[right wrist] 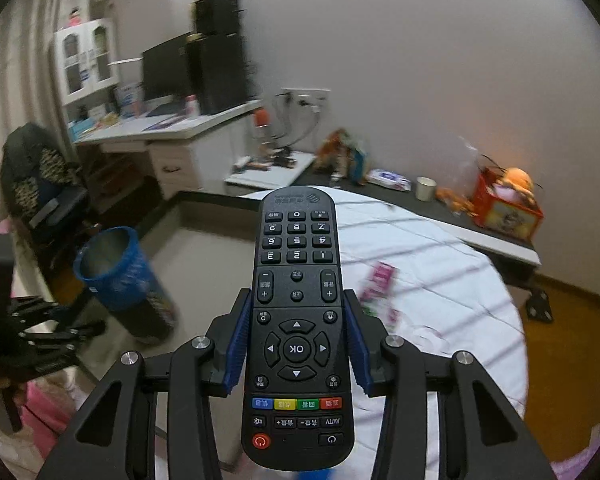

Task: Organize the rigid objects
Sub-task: 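Carry the remote with the right gripper and lower it into the tray beside the can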

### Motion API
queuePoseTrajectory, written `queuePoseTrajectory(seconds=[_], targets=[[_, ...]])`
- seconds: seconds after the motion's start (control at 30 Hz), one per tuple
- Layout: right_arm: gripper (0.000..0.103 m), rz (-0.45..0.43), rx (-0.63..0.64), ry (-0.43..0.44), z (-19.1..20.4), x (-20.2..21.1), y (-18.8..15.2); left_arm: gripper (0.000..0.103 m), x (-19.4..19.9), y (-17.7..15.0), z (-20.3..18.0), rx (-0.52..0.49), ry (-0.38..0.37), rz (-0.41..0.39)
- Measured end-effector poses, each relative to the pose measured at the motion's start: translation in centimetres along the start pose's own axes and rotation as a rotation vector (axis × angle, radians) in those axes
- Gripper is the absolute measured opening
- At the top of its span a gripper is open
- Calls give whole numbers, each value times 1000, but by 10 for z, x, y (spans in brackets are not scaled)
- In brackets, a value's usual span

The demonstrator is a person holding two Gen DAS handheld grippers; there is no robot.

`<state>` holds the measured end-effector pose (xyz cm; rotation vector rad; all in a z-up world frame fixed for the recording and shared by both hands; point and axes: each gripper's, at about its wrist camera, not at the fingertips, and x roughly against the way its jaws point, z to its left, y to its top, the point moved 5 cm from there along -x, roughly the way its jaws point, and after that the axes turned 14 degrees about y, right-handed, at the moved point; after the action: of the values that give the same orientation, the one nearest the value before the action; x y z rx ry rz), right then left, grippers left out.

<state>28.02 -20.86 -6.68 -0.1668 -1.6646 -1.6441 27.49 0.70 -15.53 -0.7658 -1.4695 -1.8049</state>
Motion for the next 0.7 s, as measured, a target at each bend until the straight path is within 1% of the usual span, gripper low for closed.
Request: queuePoseTrajectory(seconds=[0.17, 0.27, 0.43, 0.57, 0.7], targets=[[45, 57, 20, 83, 33, -34, -3, 39, 0, 0, 0, 1, 0, -1], [45, 111, 33, 93, 44, -56, -12, 39, 0, 0, 0, 2, 0, 0], [45, 187, 11, 106, 46, -84, -27, 39, 0, 0, -2, 0, -1, 0], [45, 223, 4, 111, 46, -93, -34, 39, 0, 1, -2, -1, -1, 1], [45, 241, -5, 121, 48, -97, -39, 39, -1, 1, -3, -2, -2, 1]])
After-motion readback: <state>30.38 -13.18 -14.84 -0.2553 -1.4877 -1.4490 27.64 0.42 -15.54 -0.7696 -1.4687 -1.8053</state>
